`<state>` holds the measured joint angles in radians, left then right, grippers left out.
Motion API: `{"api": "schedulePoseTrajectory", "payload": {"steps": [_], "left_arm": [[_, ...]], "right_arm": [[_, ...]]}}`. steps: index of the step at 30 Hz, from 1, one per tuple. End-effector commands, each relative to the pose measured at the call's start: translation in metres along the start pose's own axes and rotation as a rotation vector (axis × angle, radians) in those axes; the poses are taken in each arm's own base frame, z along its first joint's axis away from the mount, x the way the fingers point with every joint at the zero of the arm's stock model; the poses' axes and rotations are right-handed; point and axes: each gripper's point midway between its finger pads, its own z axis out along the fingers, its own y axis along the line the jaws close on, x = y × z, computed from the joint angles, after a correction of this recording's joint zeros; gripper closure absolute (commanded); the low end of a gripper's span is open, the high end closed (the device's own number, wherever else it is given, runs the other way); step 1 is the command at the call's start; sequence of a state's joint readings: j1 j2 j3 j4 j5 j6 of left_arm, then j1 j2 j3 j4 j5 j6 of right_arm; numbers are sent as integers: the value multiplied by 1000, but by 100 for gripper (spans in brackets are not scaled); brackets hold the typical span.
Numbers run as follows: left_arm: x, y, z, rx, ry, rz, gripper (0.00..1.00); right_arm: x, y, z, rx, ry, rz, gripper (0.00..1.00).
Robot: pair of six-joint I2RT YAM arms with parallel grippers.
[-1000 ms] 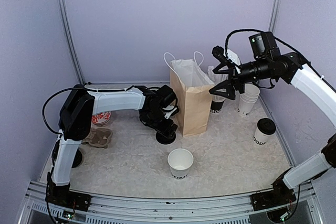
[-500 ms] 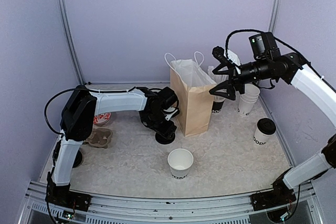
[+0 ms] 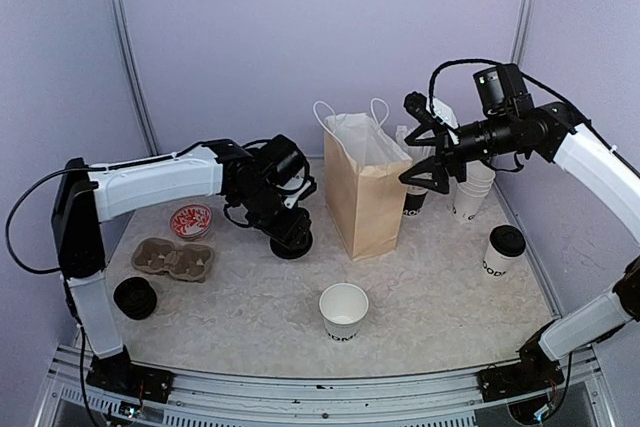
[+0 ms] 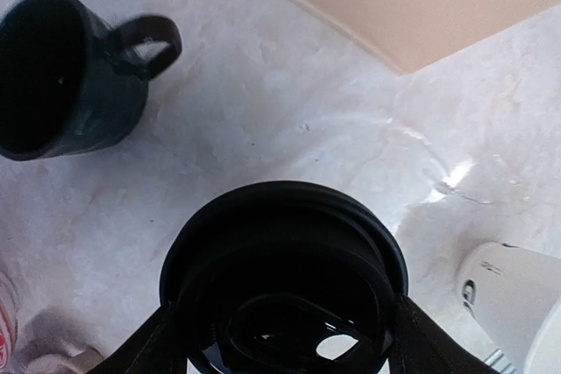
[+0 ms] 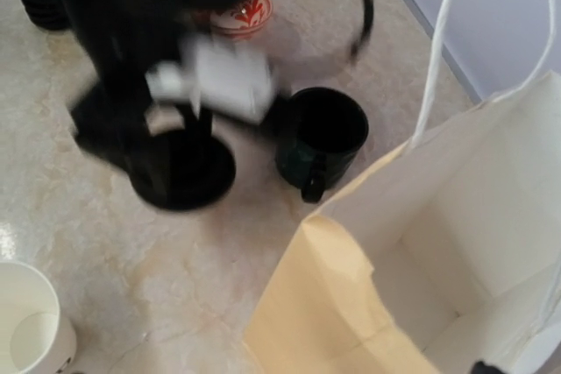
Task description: Pack the takeout coffee
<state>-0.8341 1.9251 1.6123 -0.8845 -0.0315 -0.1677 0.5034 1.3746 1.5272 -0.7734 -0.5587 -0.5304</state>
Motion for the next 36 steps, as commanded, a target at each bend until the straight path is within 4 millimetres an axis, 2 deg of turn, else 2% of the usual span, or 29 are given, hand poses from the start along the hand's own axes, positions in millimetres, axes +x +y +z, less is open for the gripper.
{"api": "schedulePoseTrajectory", "payload": {"steps": [1,5,8,10,13,15,19,24,36], "left_arm": [[-12,-30,-70,109,-168,46,37],[-16,-71,-114,217,-272,141,37],[-12,-104,-131,278,-312,223,36],[-7,-122,-133,301,-310,264,36],[2,-138,-118,298,-261,309,36],[8,-143,-99,275,-208,332,36],[15,-152,-75,257,-151,362,36],[20,-168,-66,288,-118,394,36],[35,-176,-52,293,-49,409,36]], "right_arm": [[13,10,-6,-14,23,22,7],[31,24,-2,-61,51,50,9],[45,40,-1,-107,59,64,9],[57,50,1,-131,68,75,9],[67,62,2,-169,69,86,9],[72,69,2,-195,64,92,9],[81,81,6,-242,56,111,9],[95,93,13,-295,63,154,10],[104,99,23,-348,67,200,11]]}}
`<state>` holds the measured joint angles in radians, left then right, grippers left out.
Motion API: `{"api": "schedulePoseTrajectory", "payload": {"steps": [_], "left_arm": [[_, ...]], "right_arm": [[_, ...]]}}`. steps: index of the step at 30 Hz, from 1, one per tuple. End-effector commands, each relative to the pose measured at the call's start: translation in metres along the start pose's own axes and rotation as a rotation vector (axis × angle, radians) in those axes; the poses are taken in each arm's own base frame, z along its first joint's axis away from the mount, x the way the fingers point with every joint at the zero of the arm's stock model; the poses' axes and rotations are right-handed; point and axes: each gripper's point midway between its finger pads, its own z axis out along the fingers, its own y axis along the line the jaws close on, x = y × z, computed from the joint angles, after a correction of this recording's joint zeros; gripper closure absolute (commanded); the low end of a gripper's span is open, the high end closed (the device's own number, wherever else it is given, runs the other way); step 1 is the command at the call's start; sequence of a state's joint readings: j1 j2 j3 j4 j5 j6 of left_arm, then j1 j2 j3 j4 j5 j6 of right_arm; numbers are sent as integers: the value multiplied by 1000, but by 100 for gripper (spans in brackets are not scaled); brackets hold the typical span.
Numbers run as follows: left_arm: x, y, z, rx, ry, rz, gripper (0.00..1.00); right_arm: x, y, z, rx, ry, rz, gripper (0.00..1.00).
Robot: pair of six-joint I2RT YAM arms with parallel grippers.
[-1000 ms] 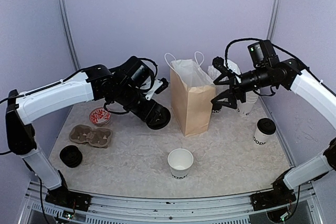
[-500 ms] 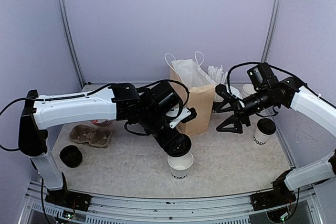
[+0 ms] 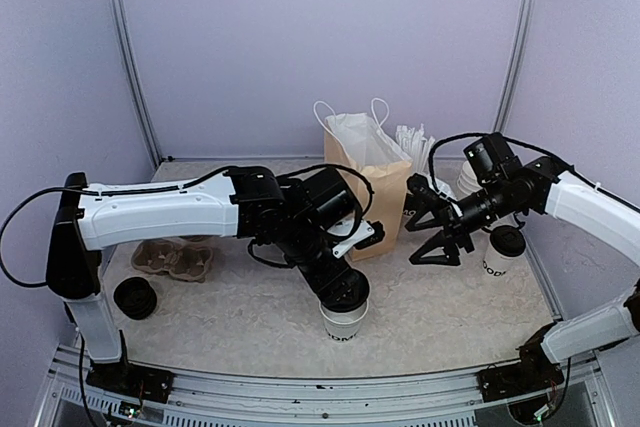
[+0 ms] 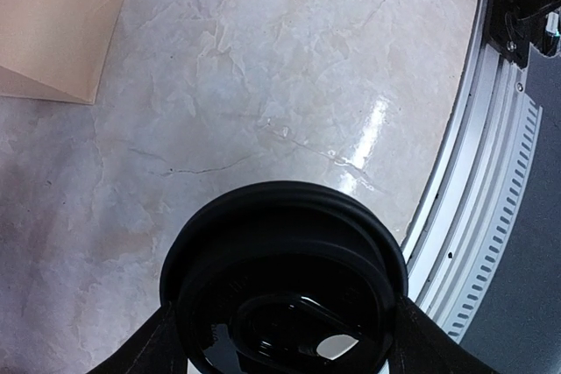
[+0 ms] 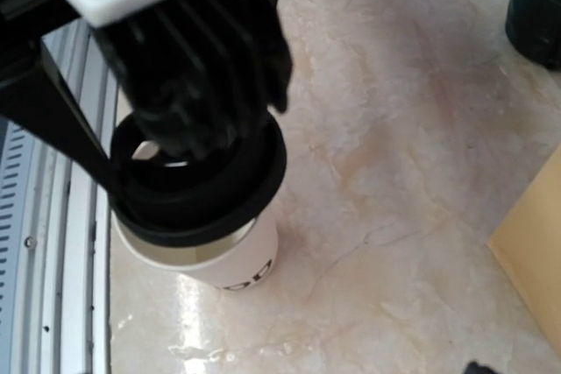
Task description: Pack the takeout coffee
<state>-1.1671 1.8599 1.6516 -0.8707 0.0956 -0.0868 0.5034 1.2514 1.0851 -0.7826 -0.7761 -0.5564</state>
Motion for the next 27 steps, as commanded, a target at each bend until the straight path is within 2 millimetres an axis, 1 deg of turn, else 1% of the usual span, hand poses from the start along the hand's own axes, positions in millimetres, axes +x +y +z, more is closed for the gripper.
{"api": "schedulePoseTrajectory", "payload": {"steps": [1,6,17,20,24,27], "left_arm": [[2,-9,5,21,27,19,36],[9,-11,11,26,56,31,36],[12,-8,18,0,77,39,35],[13,-8,21,-6,80,41,35],[16,-8,29,-36,95,44,34],[19,-11,36,-41,103,44,33]], "right_arm": [[0,0,3,-27,-19,19,11],[0,-1,4,-27,-18,24,11],[1,-2,6,-37,-18,34,11],[3,-8,8,-9,-9,51,11],[12,-20,17,20,6,130,12],[21,-16,28,-44,6,222,14]]}}
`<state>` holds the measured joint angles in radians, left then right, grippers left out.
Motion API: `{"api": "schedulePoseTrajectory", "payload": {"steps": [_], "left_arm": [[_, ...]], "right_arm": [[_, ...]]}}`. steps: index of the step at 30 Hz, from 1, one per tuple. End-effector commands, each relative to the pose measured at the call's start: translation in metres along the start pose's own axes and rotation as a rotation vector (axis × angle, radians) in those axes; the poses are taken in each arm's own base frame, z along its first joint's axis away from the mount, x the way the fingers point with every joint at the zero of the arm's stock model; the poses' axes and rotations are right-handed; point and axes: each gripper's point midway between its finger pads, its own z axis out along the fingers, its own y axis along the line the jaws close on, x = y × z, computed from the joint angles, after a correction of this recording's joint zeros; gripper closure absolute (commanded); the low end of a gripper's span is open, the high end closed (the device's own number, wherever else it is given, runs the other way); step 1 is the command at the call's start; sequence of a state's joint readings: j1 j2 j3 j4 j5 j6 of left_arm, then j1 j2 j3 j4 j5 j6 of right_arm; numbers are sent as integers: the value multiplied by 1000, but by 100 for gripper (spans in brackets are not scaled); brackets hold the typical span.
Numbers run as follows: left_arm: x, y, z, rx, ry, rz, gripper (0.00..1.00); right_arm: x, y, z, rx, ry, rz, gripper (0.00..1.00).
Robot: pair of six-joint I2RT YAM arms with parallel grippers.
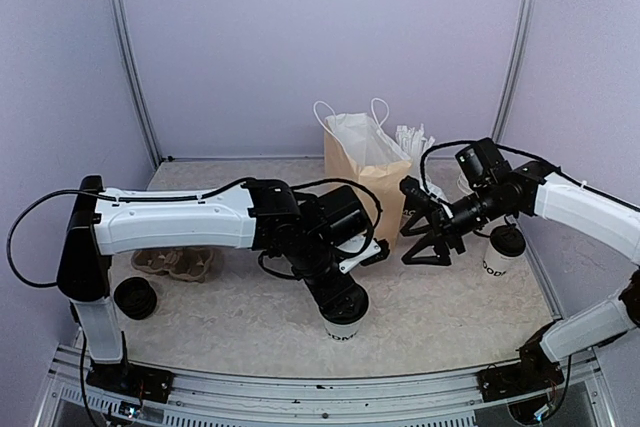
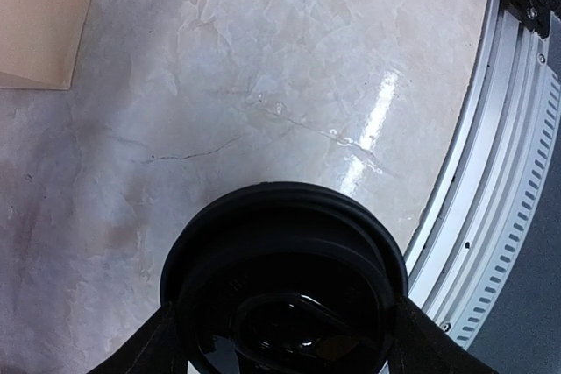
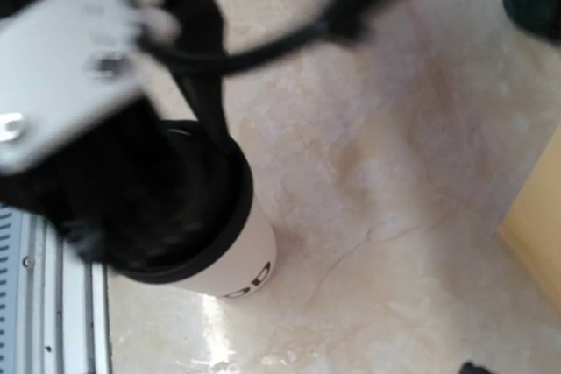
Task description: Pack the takeout coffee
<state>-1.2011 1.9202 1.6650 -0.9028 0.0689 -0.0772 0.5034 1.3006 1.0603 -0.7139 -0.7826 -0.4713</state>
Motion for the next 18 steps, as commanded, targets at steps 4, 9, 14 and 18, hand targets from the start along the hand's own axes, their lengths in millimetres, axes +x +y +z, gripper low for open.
{"api": "schedulePoseTrajectory", "payload": {"steps": [4,9,14,18], "left_arm": [[6,-5,22,-40,33,4,32],[12,-6,29,-39,37,-14,32],[11,-10,31,-25,26,-17,32],[12,-13,33,-14,31,-14,32]], "right_arm": [[23,3,25,-128,-2,244,17],[33,4,37,-193,6,351,22],[40,8,50,-291,6,446,32],[45,9,60,-328,26,492,38]]}}
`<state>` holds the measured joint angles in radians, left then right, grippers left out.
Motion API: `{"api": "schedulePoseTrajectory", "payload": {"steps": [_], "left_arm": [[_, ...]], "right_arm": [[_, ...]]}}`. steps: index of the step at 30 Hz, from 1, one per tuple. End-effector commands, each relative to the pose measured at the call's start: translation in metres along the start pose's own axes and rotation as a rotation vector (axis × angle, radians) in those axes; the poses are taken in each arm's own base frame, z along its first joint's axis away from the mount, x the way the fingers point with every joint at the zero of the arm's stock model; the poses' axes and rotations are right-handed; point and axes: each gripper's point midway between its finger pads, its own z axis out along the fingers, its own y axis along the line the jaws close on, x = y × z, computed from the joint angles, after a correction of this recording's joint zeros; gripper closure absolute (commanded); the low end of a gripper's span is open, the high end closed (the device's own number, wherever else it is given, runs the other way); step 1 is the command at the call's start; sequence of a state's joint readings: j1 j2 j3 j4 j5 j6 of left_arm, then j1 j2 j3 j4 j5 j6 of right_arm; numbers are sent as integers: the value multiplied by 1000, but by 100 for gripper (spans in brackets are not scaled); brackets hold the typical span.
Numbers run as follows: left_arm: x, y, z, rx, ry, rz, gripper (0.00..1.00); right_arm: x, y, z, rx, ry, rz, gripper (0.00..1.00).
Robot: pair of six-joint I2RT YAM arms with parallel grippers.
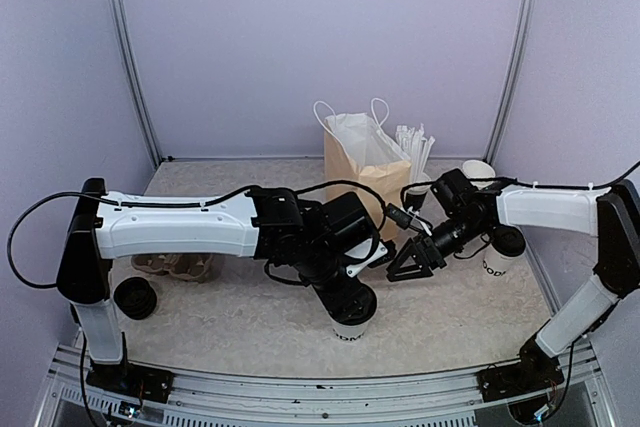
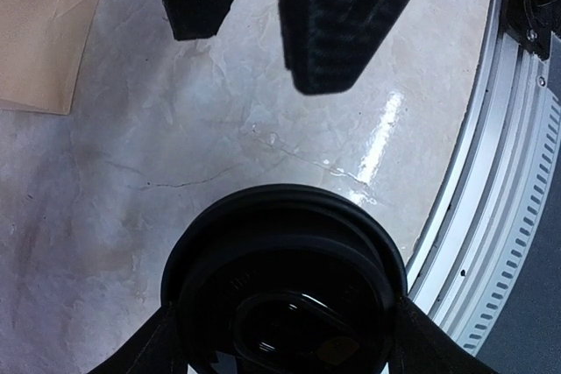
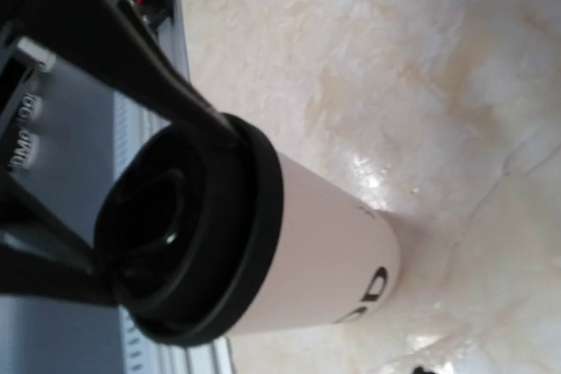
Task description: Pack the takeout coffee
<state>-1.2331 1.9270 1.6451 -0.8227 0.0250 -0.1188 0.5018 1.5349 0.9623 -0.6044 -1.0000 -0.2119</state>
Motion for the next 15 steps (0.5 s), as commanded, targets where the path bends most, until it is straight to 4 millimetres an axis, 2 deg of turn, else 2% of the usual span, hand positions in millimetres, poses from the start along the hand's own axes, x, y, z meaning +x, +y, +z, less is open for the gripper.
{"api": "schedulePoseTrajectory", "payload": {"steps": [1,4,8,11,15], "left_arm": [[25,-6,25,10,90,-3,32],[26,-5,26,9,92,-1,32],[27,-6,28,13,100,2,32],[30,-6,31,14,110,2,32],[32,-7,32,18,115,2,32]], "right_arm": [[4,5,10,-81,3,61,39],[9,7,21,-99,31,65,39],[14,9,31,-113,65,73,44],[16,8,37,-120,82,82,49],[18,7,41,-130,97,95,50]]}}
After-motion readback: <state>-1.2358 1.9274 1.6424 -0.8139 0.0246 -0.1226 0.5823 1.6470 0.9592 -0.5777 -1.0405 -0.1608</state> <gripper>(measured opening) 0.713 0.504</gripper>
